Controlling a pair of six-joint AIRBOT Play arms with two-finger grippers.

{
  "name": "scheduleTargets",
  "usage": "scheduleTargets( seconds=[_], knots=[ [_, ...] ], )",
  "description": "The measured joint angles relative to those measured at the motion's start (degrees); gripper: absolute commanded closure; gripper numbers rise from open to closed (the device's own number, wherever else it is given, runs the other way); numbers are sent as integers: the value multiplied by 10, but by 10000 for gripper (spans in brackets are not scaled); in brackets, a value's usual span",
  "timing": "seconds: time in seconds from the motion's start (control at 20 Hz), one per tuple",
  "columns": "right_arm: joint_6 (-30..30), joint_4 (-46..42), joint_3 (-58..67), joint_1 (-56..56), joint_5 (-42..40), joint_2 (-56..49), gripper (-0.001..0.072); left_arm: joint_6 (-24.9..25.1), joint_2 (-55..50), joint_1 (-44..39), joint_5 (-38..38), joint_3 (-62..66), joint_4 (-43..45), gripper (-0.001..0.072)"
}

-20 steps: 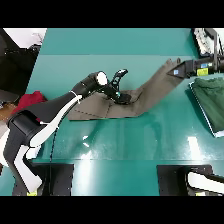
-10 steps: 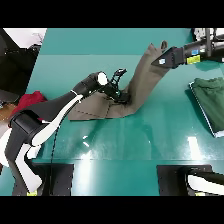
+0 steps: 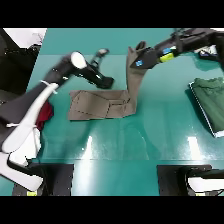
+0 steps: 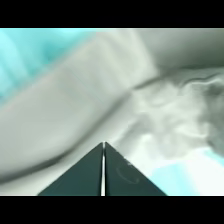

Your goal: Fold the shirts.

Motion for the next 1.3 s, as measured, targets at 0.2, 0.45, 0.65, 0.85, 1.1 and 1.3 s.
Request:
scheduleTargets(
  seconds=[0.2, 0.45, 0.65, 0.85, 1.1, 1.3],
  knots=[
    [0, -1, 37, 95, -56, -72, 692, 2, 112, 99, -25, 0, 73, 683],
    [-12, 1, 71, 230, -212, -196, 98, 4, 230, 214, -40, 0, 128, 683],
    [-18, -13, 77, 256, -256, -234, 162, 5, 268, 261, -64, -1, 140, 683],
    [13, -84, 45, 199, -150, -210, 163, 5, 279, 274, -80, -12, 122, 683],
    [46, -125, -123, 71, -91, -127, 135, 5, 282, 278, -79, -46, 96, 683],
    [60, -92, -266, -19, -139, -72, -8, 5, 282, 279, -61, -78, 86, 683]
  ],
)
